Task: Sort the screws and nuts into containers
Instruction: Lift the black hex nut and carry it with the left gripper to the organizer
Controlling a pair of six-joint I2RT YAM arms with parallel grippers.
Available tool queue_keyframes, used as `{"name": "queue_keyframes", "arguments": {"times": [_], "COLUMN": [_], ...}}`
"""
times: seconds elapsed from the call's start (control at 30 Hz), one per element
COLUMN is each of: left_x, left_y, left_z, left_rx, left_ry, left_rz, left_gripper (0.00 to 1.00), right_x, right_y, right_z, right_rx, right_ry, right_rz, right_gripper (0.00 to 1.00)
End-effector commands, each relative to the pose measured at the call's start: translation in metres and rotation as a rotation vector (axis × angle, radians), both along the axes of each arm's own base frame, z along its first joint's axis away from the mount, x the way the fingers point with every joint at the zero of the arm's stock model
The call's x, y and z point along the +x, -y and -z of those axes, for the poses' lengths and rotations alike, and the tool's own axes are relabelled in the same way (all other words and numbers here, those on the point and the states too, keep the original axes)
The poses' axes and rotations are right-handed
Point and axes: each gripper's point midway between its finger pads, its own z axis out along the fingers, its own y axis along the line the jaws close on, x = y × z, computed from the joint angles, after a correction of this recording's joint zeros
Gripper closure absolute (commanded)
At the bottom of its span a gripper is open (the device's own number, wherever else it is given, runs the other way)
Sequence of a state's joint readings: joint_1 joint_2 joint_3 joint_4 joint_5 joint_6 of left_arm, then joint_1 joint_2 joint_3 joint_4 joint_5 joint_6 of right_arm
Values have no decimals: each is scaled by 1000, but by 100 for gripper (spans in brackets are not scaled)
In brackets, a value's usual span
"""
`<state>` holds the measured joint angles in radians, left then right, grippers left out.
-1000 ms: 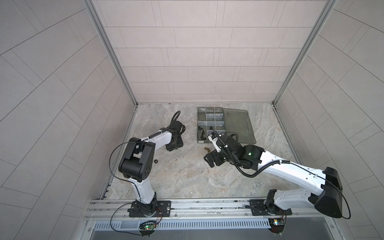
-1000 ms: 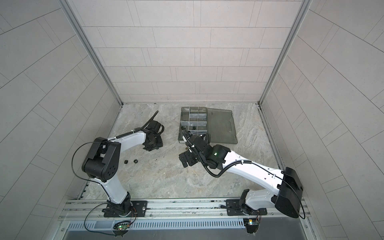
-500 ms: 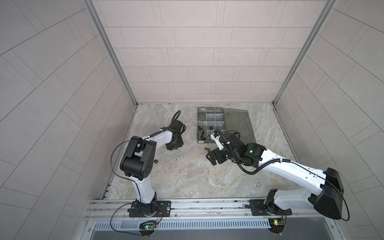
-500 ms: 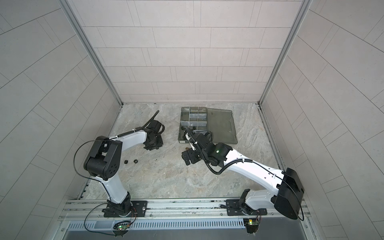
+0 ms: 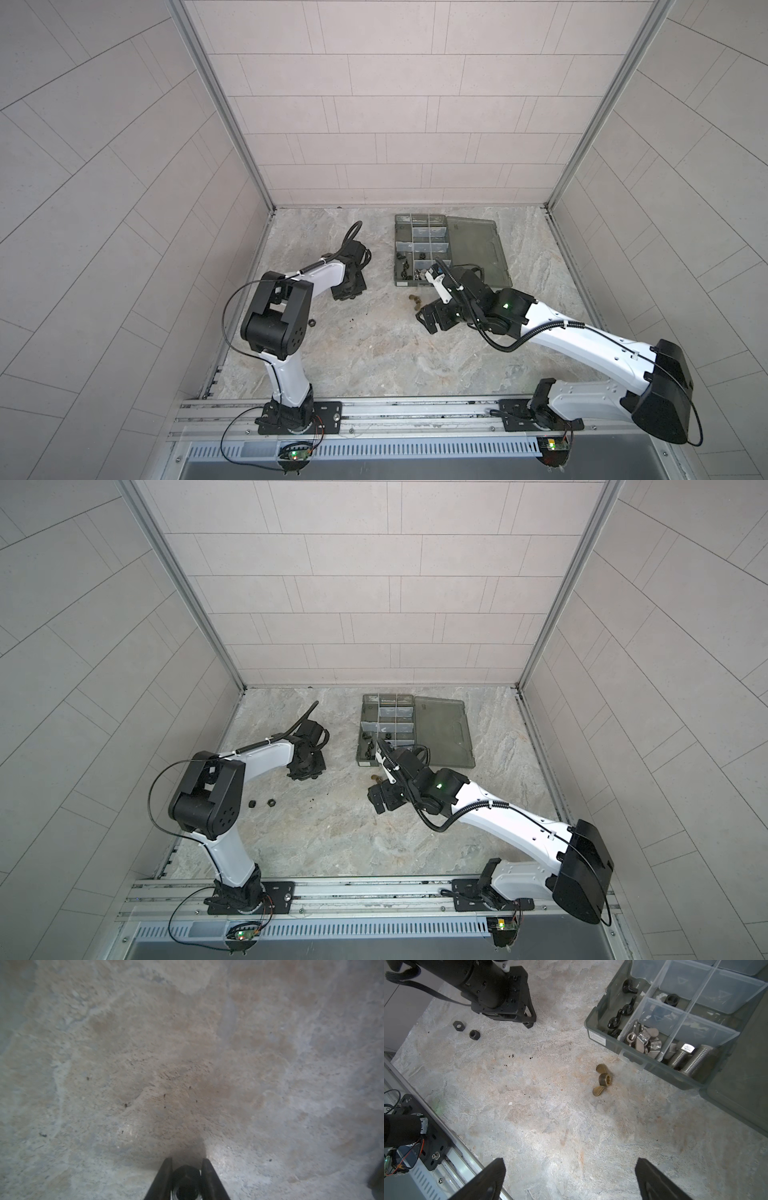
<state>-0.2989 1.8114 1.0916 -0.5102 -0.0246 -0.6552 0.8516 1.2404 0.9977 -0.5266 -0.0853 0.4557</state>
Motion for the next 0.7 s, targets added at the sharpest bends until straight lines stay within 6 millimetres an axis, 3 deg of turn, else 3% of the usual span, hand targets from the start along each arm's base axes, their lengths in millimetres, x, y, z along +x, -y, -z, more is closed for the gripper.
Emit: {"name": "queue_keyframes", "arguments": {"times": [0.0, 0.2, 0.67], "left_x": [-12, -12, 22], "left_y": [-6, -5, 26], "left_z": [11, 2, -63], "left_rx": [32, 42, 47], "left_ry": [-72, -71, 47], "left_rz": [5, 14, 68], "left_gripper": [76, 80, 80], "right_x": [0, 0, 5], "right_y": [7, 13, 34], "right_z": [-6, -6, -8], "right_rx": [14, 27, 58], "right_ry": [17, 17, 17], "right_rz": [12, 25, 62], "right_gripper": [1, 1, 1]}}
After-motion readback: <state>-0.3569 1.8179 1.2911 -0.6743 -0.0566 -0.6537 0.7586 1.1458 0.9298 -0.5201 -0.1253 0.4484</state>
